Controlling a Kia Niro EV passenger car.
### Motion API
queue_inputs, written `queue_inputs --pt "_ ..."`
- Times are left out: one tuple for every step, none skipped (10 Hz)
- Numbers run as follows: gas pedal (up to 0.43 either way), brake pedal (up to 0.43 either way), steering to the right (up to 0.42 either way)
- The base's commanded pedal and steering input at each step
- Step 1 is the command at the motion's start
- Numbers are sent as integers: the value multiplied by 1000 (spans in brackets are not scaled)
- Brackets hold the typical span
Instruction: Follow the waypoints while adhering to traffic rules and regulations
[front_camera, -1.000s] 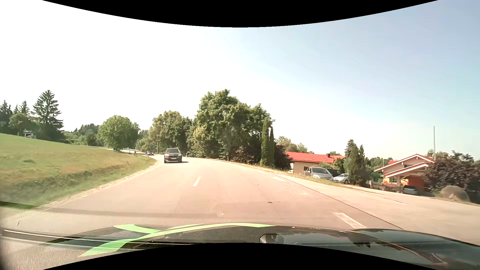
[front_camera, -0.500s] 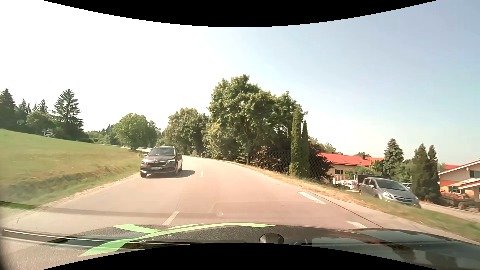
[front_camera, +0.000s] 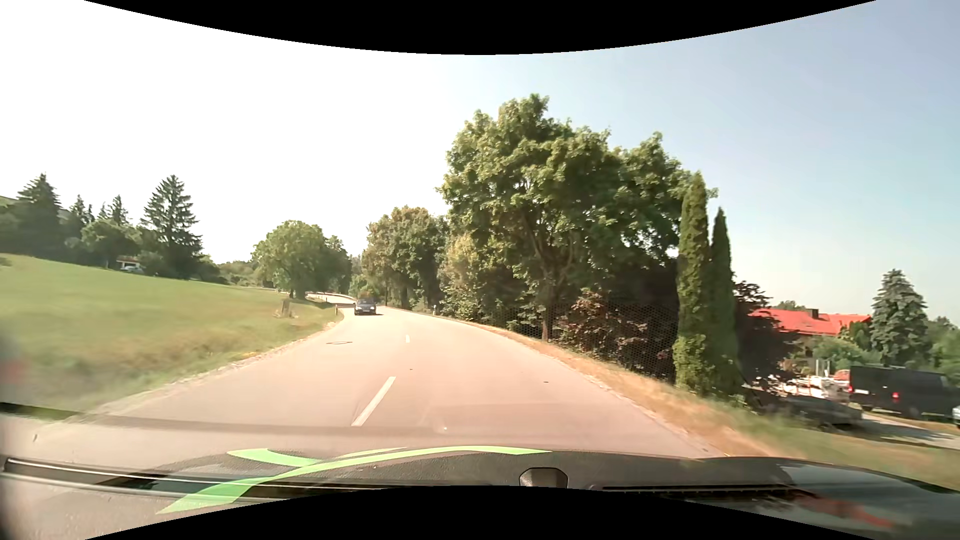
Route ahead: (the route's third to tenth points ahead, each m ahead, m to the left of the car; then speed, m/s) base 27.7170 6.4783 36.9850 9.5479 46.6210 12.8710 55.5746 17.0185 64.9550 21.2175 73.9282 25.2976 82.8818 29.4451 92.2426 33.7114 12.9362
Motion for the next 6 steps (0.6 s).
queue_inputs --pt "280 0 -72" --pt "280 0 -72" --pt "287 0 -72" --pt "287 0 -71" --pt "287 0 -71" --pt "287 0 -69"
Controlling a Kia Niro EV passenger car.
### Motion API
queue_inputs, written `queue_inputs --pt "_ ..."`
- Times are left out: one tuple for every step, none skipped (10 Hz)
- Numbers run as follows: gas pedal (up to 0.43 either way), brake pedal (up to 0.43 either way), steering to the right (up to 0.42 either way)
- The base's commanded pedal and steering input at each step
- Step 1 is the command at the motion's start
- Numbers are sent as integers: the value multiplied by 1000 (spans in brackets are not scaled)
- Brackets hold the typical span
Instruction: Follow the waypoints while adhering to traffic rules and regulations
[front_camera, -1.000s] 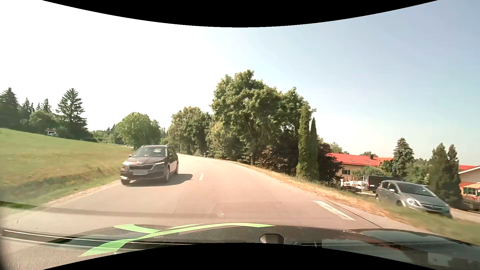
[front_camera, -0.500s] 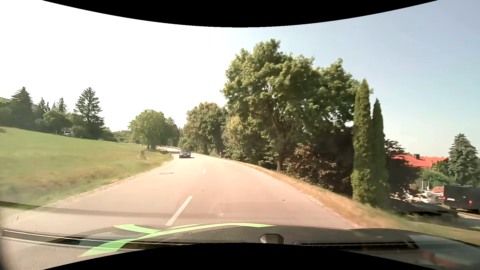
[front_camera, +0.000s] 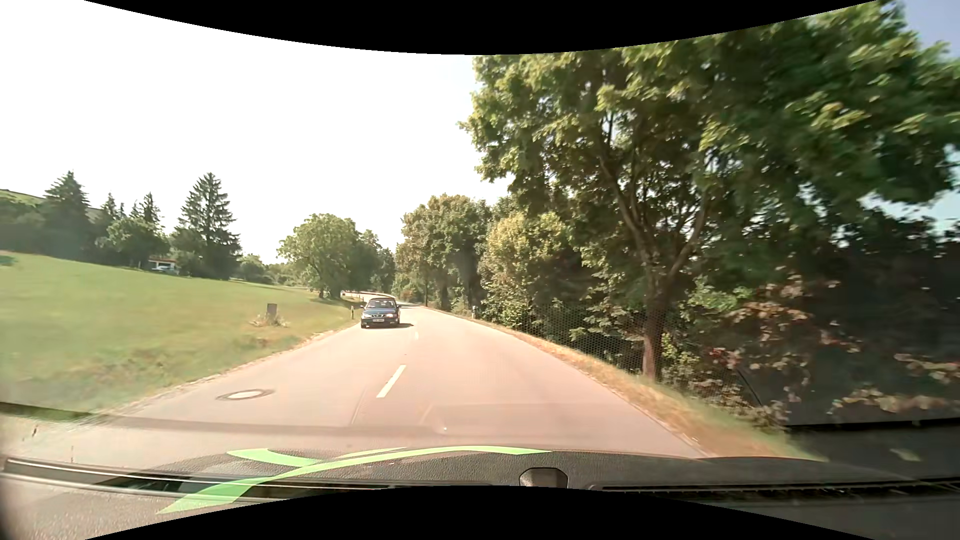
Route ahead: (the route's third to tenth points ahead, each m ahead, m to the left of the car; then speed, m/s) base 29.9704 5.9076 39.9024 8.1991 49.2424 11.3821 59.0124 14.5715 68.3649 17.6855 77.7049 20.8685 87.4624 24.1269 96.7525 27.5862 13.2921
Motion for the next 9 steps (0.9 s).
queue_inputs --pt "287 0 -65" --pt "287 0 -61" --pt "287 0 -61" --pt "299 0 -61" --pt "299 0 -60" --pt "299 0 -58" --pt "299 0 -54" --pt "311 0 -50" --pt "311 0 -48"
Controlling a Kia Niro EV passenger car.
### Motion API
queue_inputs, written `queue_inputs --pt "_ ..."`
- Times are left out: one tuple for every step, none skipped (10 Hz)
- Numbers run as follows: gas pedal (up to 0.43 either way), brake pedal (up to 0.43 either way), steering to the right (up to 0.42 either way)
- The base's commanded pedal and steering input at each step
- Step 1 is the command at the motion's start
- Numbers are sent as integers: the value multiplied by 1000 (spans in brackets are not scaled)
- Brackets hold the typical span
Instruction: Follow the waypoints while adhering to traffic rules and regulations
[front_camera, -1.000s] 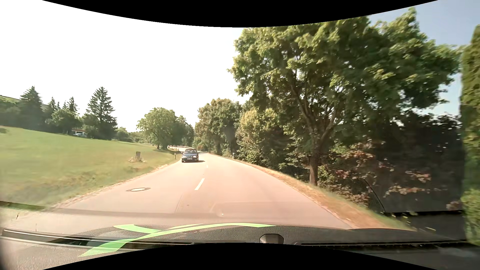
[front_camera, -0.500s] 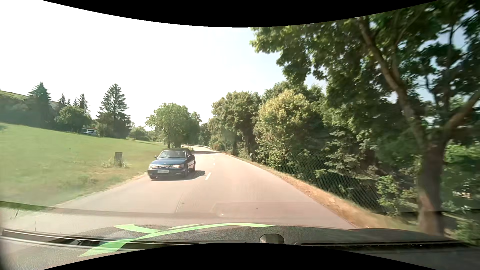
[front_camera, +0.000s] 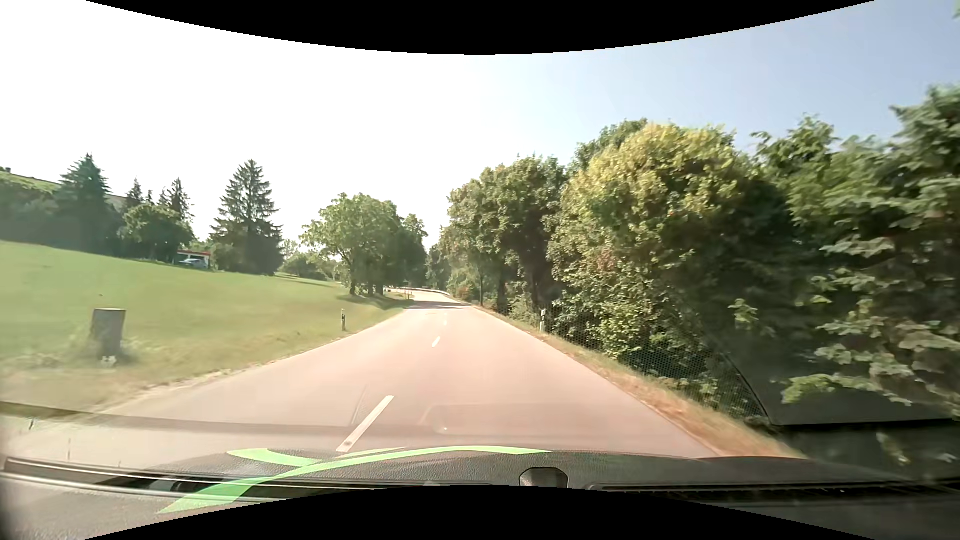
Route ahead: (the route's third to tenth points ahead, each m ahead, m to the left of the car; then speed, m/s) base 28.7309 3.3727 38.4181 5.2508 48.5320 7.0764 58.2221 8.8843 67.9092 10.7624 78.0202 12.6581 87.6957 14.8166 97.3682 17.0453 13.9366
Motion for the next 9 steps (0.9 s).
queue_inputs --pt "311 0 -48" --pt "311 0 -48" --pt "319 0 -47" --pt "319 0 -44" --pt "319 0 -41" --pt "319 0 -38" --pt "319 0 -35" --pt "319 0 -32" --pt "319 0 -25"
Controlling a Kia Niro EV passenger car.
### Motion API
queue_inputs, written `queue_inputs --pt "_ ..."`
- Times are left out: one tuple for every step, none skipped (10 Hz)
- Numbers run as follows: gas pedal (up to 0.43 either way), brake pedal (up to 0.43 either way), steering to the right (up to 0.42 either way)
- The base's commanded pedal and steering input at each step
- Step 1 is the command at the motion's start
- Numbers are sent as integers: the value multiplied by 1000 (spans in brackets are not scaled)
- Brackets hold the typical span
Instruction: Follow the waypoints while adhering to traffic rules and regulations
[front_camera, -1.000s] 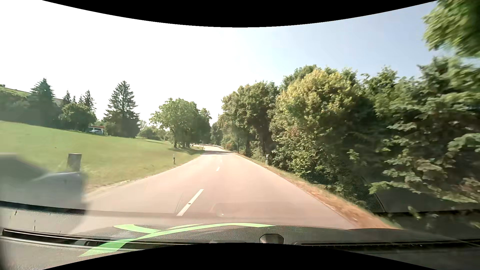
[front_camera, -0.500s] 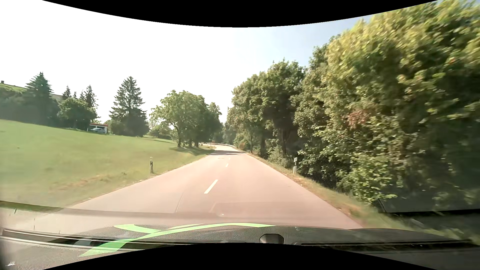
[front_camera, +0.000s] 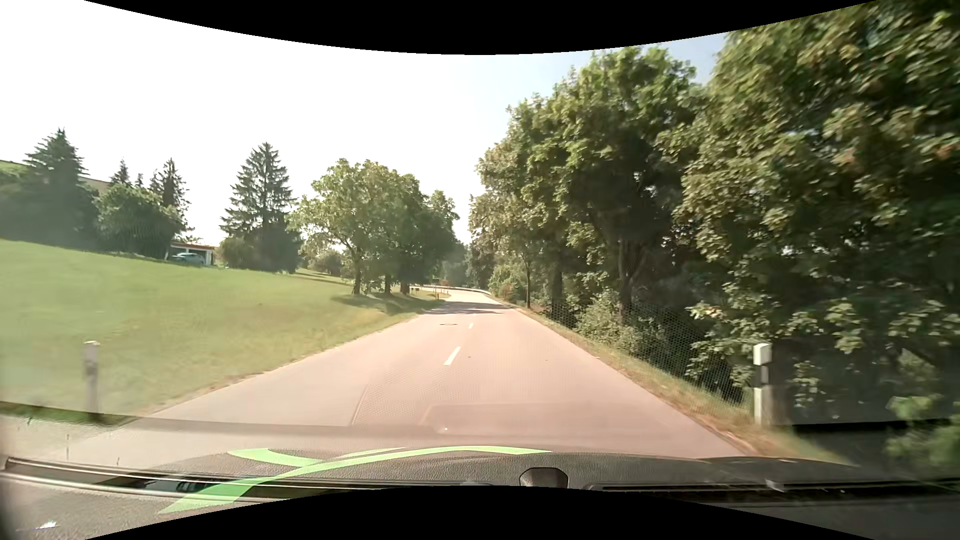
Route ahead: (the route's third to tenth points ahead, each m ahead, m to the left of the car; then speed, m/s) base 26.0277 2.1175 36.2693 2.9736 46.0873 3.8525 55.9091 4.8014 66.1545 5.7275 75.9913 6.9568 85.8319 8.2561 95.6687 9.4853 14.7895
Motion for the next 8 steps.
queue_inputs --pt "331 0 -20" --pt "331 0 -17" --pt "331 0 -16" --pt "331 0 -15" --pt "331 0 -14" --pt "331 0 -14" --pt "331 0 -11" --pt "331 0 -8"
